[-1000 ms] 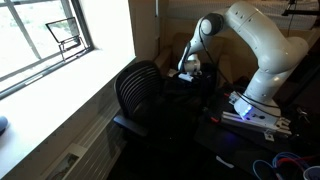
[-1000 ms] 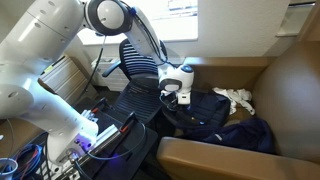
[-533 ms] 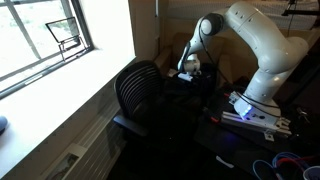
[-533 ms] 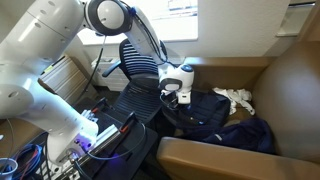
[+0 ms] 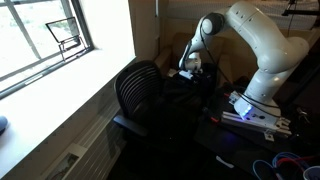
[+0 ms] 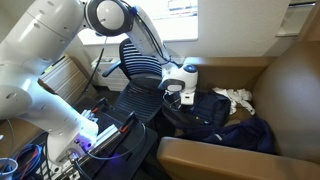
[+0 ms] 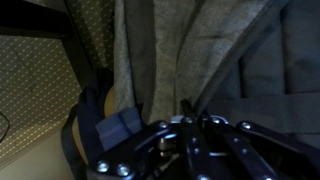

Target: Move the clothes on the black chair to the brown chair and then move the bag from the brown chair to the black

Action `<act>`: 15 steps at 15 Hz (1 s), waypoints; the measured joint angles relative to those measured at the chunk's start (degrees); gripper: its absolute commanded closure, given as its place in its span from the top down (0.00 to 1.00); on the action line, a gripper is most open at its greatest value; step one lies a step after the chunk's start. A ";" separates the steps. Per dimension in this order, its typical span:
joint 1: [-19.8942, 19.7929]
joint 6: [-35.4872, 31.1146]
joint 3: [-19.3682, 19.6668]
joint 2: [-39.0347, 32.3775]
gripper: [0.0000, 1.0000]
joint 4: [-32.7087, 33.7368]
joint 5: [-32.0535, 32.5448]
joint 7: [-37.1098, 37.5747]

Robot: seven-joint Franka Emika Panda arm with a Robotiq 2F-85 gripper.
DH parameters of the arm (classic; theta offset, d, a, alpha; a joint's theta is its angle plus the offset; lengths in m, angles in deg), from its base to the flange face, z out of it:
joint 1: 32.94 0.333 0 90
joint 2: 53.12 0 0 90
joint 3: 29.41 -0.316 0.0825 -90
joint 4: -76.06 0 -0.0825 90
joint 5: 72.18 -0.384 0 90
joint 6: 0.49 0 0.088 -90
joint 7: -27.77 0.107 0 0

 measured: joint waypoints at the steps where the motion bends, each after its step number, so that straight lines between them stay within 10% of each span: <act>1: -0.71 -1.79 0.11 0.14 0.02 0.09 -1.47 0.12; 10: -6.31 -25.60 2.09 12.21 0.02 -7.02 -11.71 -2.92; 15: -14.63 -41.37 -9.85 23.45 0.07 -12.13 -11.88 -3.97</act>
